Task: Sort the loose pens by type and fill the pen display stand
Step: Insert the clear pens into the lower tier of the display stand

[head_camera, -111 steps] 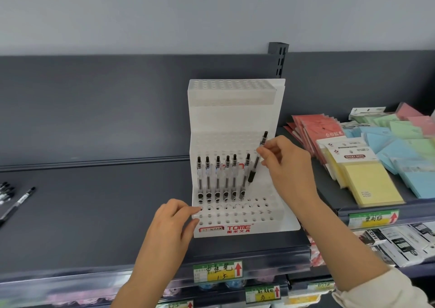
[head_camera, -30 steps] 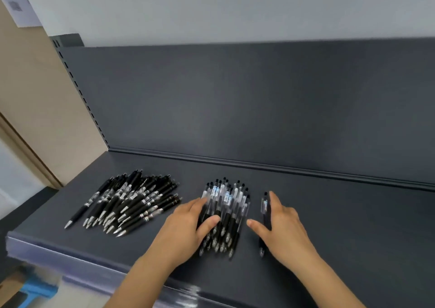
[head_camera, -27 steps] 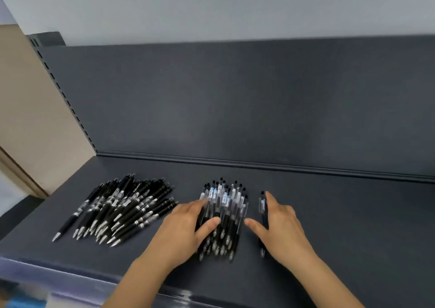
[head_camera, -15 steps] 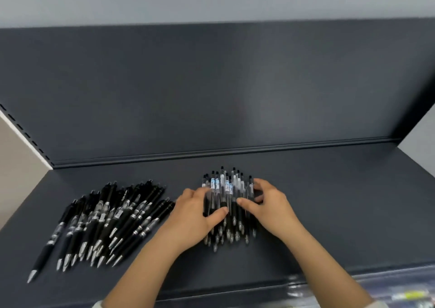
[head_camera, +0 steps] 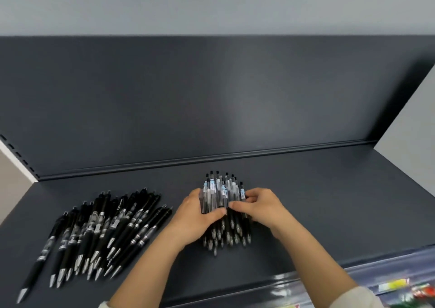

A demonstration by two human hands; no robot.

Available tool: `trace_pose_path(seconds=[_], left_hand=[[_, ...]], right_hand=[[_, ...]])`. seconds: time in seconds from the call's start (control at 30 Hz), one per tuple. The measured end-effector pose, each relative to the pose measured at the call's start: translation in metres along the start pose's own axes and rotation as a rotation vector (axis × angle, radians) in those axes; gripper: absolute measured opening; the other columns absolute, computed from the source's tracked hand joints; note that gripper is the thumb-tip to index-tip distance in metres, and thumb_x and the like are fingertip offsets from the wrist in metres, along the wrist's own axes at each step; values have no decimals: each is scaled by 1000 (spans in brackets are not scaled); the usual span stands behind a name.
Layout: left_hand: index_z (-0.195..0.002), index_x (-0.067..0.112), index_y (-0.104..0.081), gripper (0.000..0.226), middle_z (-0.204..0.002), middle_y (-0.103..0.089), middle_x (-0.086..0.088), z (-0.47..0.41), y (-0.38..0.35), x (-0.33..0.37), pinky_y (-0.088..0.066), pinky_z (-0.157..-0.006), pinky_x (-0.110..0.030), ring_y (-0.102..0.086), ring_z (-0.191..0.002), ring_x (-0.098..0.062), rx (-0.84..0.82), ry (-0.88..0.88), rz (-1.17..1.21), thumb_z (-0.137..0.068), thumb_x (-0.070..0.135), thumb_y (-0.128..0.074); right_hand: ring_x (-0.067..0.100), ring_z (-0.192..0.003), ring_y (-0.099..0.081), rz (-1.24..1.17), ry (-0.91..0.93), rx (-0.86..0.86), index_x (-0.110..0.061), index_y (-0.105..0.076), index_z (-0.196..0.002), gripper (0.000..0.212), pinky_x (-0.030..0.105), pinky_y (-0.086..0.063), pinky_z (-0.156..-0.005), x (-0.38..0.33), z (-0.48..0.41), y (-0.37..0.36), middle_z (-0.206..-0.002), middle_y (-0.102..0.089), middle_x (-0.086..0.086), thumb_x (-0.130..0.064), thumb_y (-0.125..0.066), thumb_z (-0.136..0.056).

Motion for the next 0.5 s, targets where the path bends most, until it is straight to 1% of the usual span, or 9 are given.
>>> trace_pose_path(seconds=[0.07,0.1,0.17,0.2,0.3,0.33,0.37,0.43,0.5], left_hand=[[-140,19,-31,65,-123,-42,12,3,2,1,-31,-90,-18,-38,-109,-4,9,-14,17,-86,37,-63],[-141,19,-29,64,-124,-41,12,3,4,-2,-31,-91,-18,-39,-111,-5,12,-6,18,-88,35,-61],[-144,19,-24,64,-139,-39,5,2,9,-6,-33,-98,-22,-41,-121,-12,36,14,13,-91,31,-58],[-145,20,-23,63,-141,-40,1,2,13,-7,-34,-97,-23,-43,-119,-12,60,14,15,-92,27,-56],[-140,22,-30,50,-118,-50,5,3,20,-9,-40,-77,-18,-49,-95,-8,106,-15,-33,-94,18,-50],[-136,22,-35,45,-109,-51,8,4,21,-10,-40,-70,-16,-51,-90,-7,107,-24,-61,-94,16,-49],[-131,22,-39,39,-104,-51,8,4,21,-11,-41,-67,-17,-51,-88,-8,107,-30,-96,-94,14,-48],[-124,22,-44,32,-107,-51,3,5,20,-14,-44,-76,-24,-52,-92,-13,121,-40,-164,-93,13,-47],[-122,23,-44,31,-111,-51,0,5,20,-16,-46,-85,-32,-53,-95,-15,127,-38,-184,-93,14,-46]], right_hand=[[18,-109,-55,39,14,-59,-9,-45,-134,81,30,-46,-92,-5,1,-3,-116,-55,0,-44,-78,-68],[18,-109,-55,61,16,-77,-9,-44,-134,81,29,-45,-92,-7,0,-4,-116,-54,0,-43,-78,-68],[18,-107,-55,88,10,-101,-9,-45,-133,80,28,-45,-91,-8,-3,-5,-113,-55,0,-41,-80,-68],[18,-105,-56,95,6,-113,-9,-46,-132,80,28,-45,-90,-9,-5,-5,-111,-55,0,-40,-80,-68],[17,-99,-58,142,11,-155,-9,-44,-133,77,27,-44,-83,-14,-9,-7,-107,-55,0,-35,-80,-69],[18,-102,-57,173,20,-166,-10,-43,-133,76,28,-44,-84,-17,-10,-8,-109,-54,1,-33,-78,-70],[19,-107,-55,213,32,-175,-11,-43,-134,74,29,-45,-86,-20,-10,-10,-115,-53,1,-33,-77,-71],[21,-113,-52,302,62,-185,-13,-44,-132,68,30,-45,-90,-26,-10,-13,-126,-51,3,-32,-73,-73],[20,-110,-52,372,78,-193,-13,-44,-131,64,30,-46,-87,-31,-9,-15,-126,-51,3,-32,-70,-75]])
Point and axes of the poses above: each hand's wrist, its own z-axis away from the middle knuckle, its own y-axis out of the back of the hand, x = y × z, the point moved 6 cm from there along -z, towards the middle knuckle
